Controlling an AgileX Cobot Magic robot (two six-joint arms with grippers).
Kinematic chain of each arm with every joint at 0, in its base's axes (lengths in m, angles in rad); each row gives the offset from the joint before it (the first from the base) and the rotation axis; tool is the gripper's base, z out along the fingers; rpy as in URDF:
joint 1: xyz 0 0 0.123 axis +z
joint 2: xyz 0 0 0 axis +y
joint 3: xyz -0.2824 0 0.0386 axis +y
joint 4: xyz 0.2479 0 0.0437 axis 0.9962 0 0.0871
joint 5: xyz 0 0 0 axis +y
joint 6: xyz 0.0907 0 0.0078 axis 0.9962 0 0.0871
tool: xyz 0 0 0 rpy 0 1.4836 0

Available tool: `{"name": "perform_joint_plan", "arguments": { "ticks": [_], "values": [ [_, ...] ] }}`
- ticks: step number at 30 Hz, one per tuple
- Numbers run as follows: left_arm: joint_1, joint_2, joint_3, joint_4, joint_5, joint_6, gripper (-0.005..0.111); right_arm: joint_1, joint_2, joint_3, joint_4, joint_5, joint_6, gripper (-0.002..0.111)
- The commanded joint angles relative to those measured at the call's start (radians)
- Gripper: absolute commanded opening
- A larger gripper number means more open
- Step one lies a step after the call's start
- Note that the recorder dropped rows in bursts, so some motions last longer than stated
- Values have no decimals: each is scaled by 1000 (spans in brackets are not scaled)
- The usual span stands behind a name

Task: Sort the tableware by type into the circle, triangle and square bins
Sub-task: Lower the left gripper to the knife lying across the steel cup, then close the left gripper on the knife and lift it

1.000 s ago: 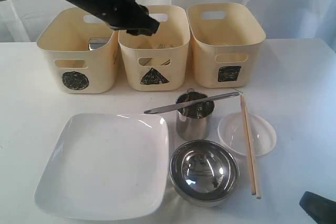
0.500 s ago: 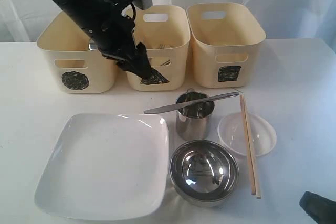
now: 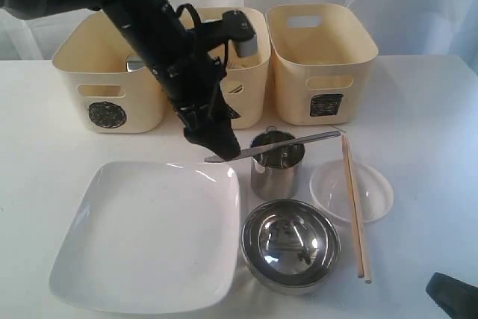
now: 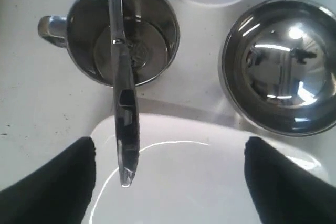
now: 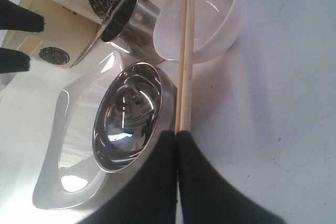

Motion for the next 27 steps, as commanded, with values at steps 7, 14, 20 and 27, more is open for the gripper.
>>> {"name": "perform_joint_plan", "arguments": {
  "ticks": [7, 14, 20, 27],
  "values": [
    [-36, 73, -6, 95, -51, 12, 79, 4, -7, 5, -3, -5, 1, 0],
    [-36, 109, -6, 113, -134, 12, 79, 4, -7, 5, -3, -5, 1, 0],
    [-36, 148, -6, 109, -175, 16, 79, 4, -7, 5, -3, -5, 1, 0],
    [-36, 154, -6, 109, -234, 16, 79, 4, -7, 5, -3, -5, 1, 0]
  ]
}}
